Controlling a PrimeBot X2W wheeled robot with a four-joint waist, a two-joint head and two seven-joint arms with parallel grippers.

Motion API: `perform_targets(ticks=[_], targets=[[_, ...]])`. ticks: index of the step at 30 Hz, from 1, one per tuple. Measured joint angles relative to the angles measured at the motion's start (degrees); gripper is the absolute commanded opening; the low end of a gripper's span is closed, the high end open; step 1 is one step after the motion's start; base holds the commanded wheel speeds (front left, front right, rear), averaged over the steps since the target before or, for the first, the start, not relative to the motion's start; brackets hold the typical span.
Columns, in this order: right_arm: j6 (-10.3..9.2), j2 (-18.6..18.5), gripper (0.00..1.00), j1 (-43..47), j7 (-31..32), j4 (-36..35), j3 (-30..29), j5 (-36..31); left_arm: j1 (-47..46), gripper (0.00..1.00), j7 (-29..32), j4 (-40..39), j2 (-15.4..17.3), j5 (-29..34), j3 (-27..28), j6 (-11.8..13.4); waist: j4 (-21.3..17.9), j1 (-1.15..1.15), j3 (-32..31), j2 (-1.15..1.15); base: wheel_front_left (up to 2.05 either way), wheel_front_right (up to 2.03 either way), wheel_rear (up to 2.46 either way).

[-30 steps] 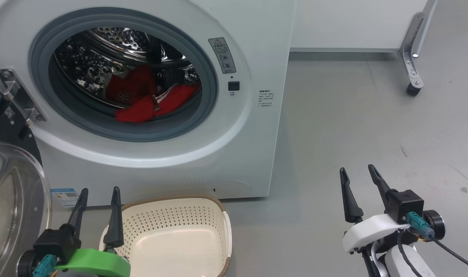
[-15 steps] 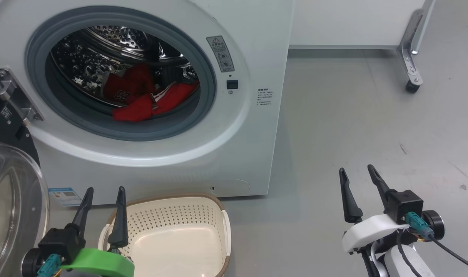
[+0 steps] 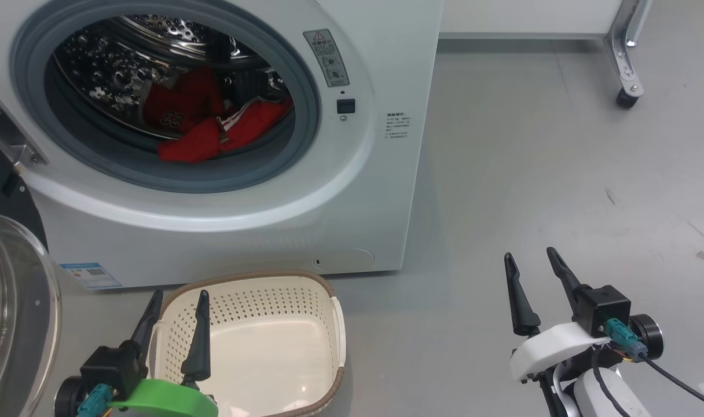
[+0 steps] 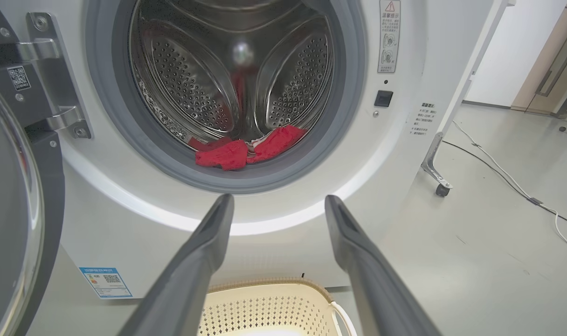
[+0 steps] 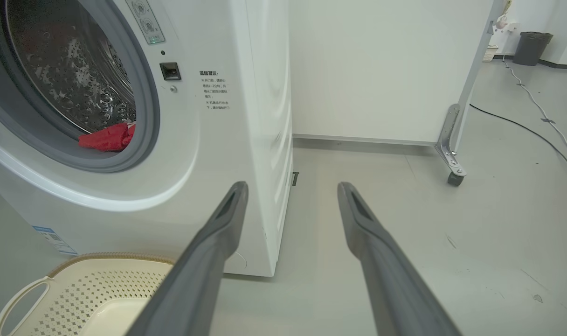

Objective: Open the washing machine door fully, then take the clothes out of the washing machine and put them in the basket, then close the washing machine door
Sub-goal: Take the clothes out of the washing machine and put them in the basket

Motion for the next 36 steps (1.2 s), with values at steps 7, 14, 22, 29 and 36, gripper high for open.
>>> perform_targets(ticks=[7,14,22,29,36], targets=[[0.00,0.0,1.00,-0.7,0.0,0.0,0.7,0.0,-1.5,1.00,0.0,1.4,0.0,-1.6,-1.9,-0.1,-0.6,0.00,4.0,0.00,0.00,0.00,0.00],[0.00,0.0,1.00,-3.4,0.0,-0.2,1.5,0.0,-8.8,1.00,0.0,2.8,0.0,-1.9,-3.3,-0.6,-1.5,0.00,8.9,0.00,0.00,0.00,0.00],[0.25,-0.1,1.00,-6.5,0.0,-0.7,3.0,0.1,-20.1,1.00,0.3,4.4,-0.1,-0.6,-3.6,-1.1,-2.5,0.00,14.0,0.00,0.00,0.00,0.00],[0.53,-0.1,1.00,-9.6,0.0,-0.8,5.2,1.2,-32.1,1.00,3.3,7.3,3.0,0.2,-1.9,-1.3,-4.1,0.00,18.9,0.00,0.00,0.00,0.00],[0.51,-0.2,1.00,-11.3,0.0,-1.2,6.5,2.2,-40.5,1.00,6.7,11.0,4.8,0.2,-0.7,-1.6,-5.9,0.00,22.6,0.00,0.00,0.00,0.00]])
